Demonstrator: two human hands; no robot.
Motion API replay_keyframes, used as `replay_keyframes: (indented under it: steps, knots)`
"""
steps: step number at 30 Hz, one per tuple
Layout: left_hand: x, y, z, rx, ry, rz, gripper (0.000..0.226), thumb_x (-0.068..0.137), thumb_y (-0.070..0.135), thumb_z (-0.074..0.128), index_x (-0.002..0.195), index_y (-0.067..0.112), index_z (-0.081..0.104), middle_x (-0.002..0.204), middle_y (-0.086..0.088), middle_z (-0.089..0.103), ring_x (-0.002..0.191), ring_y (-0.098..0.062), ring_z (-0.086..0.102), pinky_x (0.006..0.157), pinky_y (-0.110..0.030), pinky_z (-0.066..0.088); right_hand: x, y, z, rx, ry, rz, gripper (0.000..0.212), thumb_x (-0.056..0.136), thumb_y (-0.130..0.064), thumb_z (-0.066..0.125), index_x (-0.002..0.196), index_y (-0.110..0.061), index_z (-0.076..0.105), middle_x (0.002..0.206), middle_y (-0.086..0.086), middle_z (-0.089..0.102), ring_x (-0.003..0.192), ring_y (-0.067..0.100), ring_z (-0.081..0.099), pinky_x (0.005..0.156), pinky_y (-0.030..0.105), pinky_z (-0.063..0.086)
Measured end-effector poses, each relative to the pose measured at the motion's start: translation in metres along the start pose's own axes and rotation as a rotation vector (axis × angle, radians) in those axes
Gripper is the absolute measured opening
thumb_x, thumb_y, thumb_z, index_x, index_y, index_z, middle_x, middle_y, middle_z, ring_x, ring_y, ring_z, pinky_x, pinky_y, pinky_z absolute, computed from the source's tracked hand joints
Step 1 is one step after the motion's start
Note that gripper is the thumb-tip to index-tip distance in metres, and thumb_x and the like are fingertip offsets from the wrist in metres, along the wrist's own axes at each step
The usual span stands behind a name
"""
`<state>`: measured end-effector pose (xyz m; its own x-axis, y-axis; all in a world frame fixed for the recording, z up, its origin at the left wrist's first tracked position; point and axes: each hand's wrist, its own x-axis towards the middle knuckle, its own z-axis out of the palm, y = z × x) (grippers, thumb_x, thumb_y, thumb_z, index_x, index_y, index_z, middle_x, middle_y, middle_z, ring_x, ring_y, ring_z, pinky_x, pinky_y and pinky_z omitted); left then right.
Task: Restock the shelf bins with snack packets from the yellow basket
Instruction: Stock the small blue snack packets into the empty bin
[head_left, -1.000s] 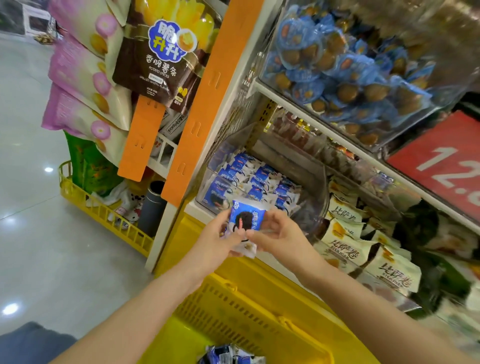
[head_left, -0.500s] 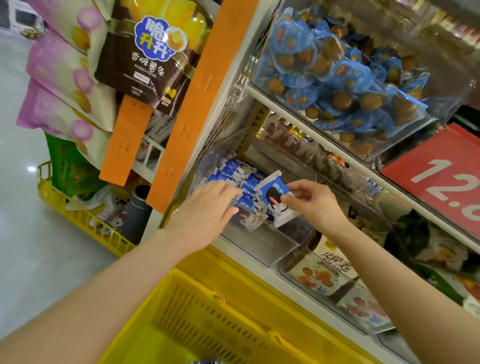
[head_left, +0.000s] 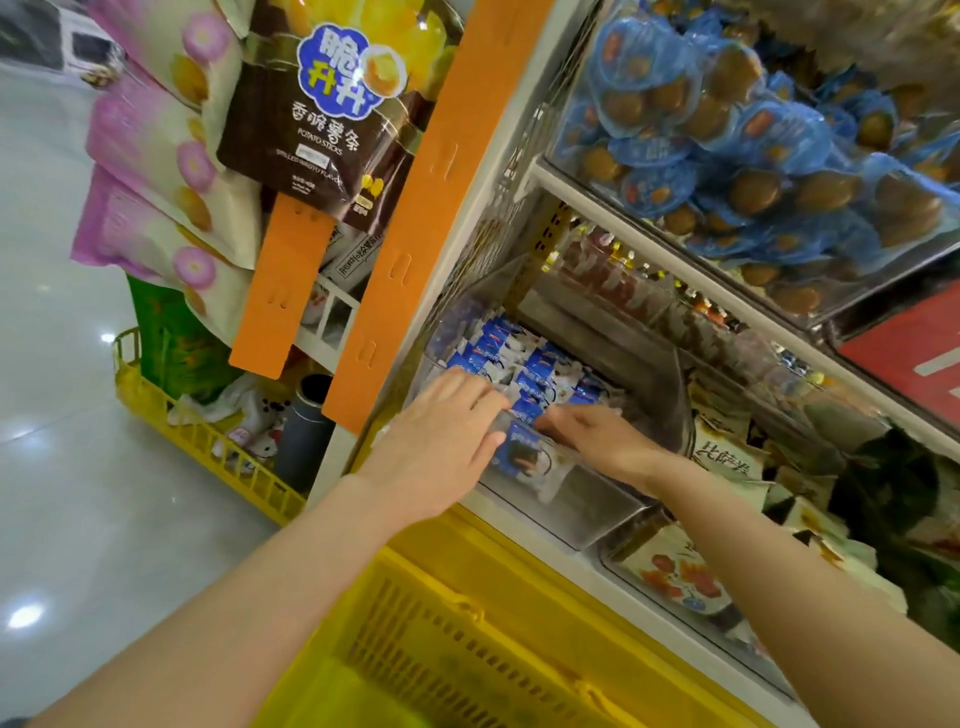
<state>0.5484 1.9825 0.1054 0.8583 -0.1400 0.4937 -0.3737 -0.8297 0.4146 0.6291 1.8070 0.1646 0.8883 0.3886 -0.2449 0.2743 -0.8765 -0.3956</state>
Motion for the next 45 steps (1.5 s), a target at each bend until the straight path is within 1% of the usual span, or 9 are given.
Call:
replay_keyframes:
  steps: [5,9,12,18,30,34,39,42,45]
  knots:
    - [-0.001,0.006,-0.005,-0.031,-0.041,-0.017,0.04,0.097,0.027,0.04,0.137,0.022,0.037,0.136,0.003,0.039,0.131,-0.012,0.03,0.115,-0.032,0.022,-0.044,-0.005,0.017,-0.034,0.236,-0.109,0.043,0.1,-0.039,0.031,0.128,-0.013,0.051,0.129,0.003,0.056,0.113,0.008,0.05,0.096,0.022,0.035]
    - [-0.02,0.016,-0.009,-0.145,-0.003,-0.046,0.04,0.097,0.022,0.041,0.136,0.022,0.038,0.138,0.006,0.037,0.127,-0.007,0.033,0.106,-0.024,0.031,-0.085,0.006,0.044,-0.344,0.315,-0.222,0.057,0.097,-0.044,0.035,0.148,-0.021,0.022,0.153,-0.004,0.027,0.138,0.008,0.025,0.106,0.016,0.01]
    - [-0.046,0.025,-0.002,-0.104,0.014,-0.048,0.037,0.096,0.025,0.041,0.133,0.022,0.041,0.13,0.005,0.041,0.123,-0.01,0.034,0.103,-0.025,0.029,-0.11,0.016,0.061,-0.396,0.408,-0.25,0.057,0.098,-0.041,0.034,0.149,-0.019,0.02,0.156,-0.004,0.017,0.144,0.009,0.009,0.111,0.016,-0.003]
    - [-0.094,0.024,0.034,-0.017,-0.066,-0.114,0.033,0.096,0.029,0.041,0.129,0.022,0.045,0.12,0.005,0.045,0.113,-0.012,0.041,0.095,-0.026,0.033,-0.15,0.047,0.102,-0.223,0.371,-0.241,0.038,0.098,-0.038,0.034,0.134,-0.025,0.041,0.136,-0.011,0.039,0.128,0.003,0.035,0.105,0.011,0.018]
    - [-0.182,-0.032,0.101,-0.066,-0.275,-0.832,0.033,0.098,0.02,0.039,0.125,0.002,0.043,0.119,-0.023,0.052,0.111,-0.041,0.051,0.088,-0.044,0.04,-0.163,0.176,0.264,-0.25,-0.073,0.271,0.042,0.101,-0.039,0.027,0.139,-0.019,0.03,0.134,-0.001,0.039,0.122,0.015,0.04,0.101,0.025,0.035]
    - [-0.191,-0.044,0.107,0.044,-0.331,-0.784,0.028,0.1,0.029,0.031,0.112,0.011,0.049,0.107,-0.02,0.061,0.097,-0.038,0.058,0.075,-0.04,0.042,-0.159,0.213,0.294,-0.201,-0.173,0.365,0.056,0.101,-0.037,0.032,0.147,-0.01,0.015,0.138,0.002,0.035,0.128,0.016,0.035,0.106,0.025,0.03]
    - [-0.189,-0.043,0.112,0.142,-0.265,-0.741,0.033,0.1,0.029,0.029,0.112,0.01,0.052,0.101,-0.02,0.064,0.092,-0.04,0.059,0.072,-0.041,0.042,-0.143,0.229,0.312,0.143,-0.094,0.542,0.046,0.096,-0.026,0.051,0.134,-0.003,0.038,0.137,0.013,0.041,0.127,0.028,0.038,0.107,0.036,0.033]
    - [-0.19,-0.042,0.113,0.17,-0.253,-0.727,0.032,0.1,0.03,0.027,0.107,0.009,0.05,0.1,-0.019,0.064,0.09,-0.041,0.059,0.071,-0.042,0.042,-0.126,0.227,0.32,0.446,0.021,0.632,0.039,0.09,-0.013,0.061,0.122,0.004,0.048,0.119,0.015,0.054,0.114,0.033,0.05,0.097,0.043,0.041]
    - [-0.192,-0.043,0.115,0.179,-0.228,-0.709,0.03,0.1,0.031,0.027,0.103,0.01,0.049,0.097,-0.018,0.064,0.086,-0.041,0.059,0.067,-0.041,0.039,-0.113,0.226,0.327,0.541,0.128,0.731,0.016,0.087,-0.009,0.065,0.079,-0.003,0.052,0.068,0.005,0.05,0.075,0.029,0.051,0.069,0.037,0.04]
